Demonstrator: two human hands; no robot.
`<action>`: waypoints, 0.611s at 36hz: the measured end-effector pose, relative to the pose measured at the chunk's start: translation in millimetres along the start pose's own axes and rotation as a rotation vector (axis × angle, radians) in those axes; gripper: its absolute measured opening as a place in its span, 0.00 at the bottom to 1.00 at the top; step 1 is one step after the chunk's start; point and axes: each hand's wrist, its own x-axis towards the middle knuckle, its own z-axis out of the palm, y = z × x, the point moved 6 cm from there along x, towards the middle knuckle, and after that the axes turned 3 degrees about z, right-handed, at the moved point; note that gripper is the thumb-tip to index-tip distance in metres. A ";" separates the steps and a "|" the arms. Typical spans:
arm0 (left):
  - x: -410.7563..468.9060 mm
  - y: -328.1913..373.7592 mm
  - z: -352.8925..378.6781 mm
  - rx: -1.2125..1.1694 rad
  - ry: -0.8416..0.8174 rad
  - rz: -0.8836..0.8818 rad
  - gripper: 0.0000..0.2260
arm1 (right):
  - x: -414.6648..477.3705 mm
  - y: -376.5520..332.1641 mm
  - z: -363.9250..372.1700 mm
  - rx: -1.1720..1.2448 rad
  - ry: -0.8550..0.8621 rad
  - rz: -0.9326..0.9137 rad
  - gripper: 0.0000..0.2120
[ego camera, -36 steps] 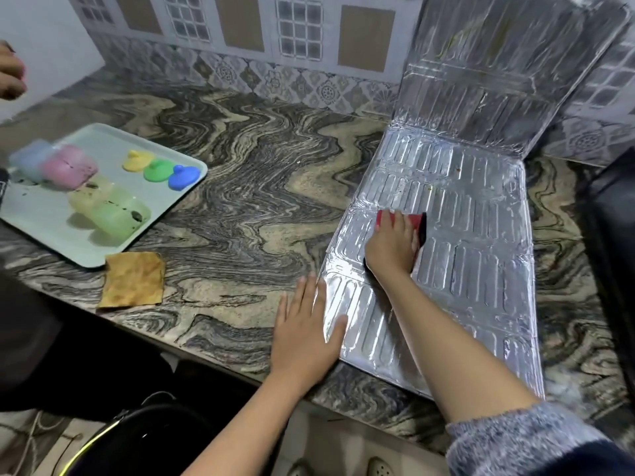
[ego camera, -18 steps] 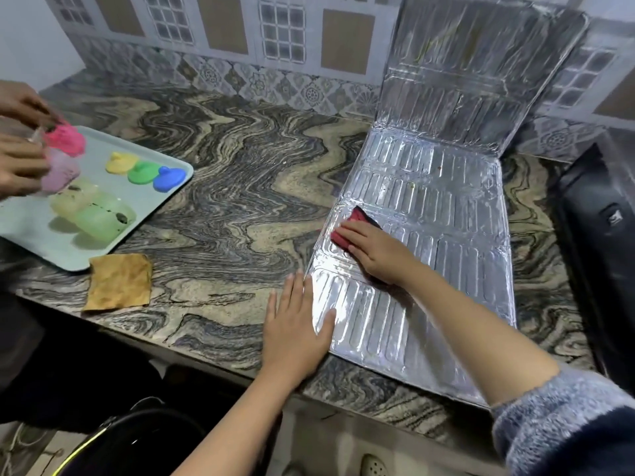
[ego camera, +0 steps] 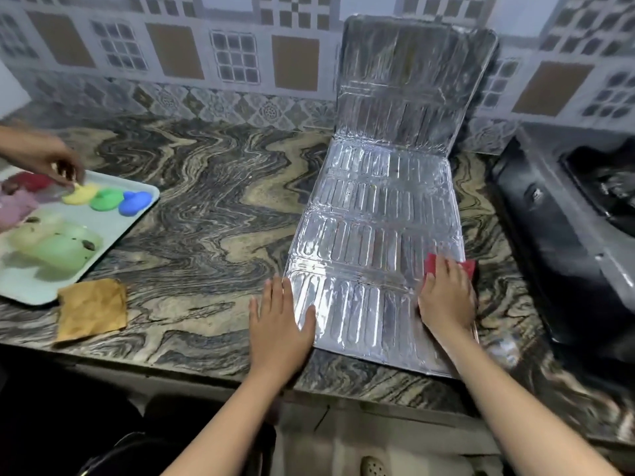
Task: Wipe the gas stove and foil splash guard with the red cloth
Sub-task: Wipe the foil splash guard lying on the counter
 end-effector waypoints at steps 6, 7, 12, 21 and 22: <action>1.5 -0.1 -0.2 0.005 -0.023 0.010 0.37 | -22.1 -39.7 12.0 0.026 -0.014 0.067 0.23; 2.0 -0.8 -1.4 -0.003 -0.035 0.013 0.36 | -23.1 -47.4 14.0 0.020 -0.026 0.049 0.23; 3.9 -12.0 -25.4 -0.076 -0.117 0.137 0.33 | -24.1 -63.7 17.3 0.002 -0.052 0.015 0.23; -3.3 -37.0 -20.4 0.055 -0.125 0.220 0.28 | -28.2 -72.7 18.8 0.000 -0.060 0.059 0.24; -3.5 -37.3 -18.6 0.067 -0.115 0.217 0.28 | -29.4 -77.0 20.2 0.005 -0.060 0.055 0.24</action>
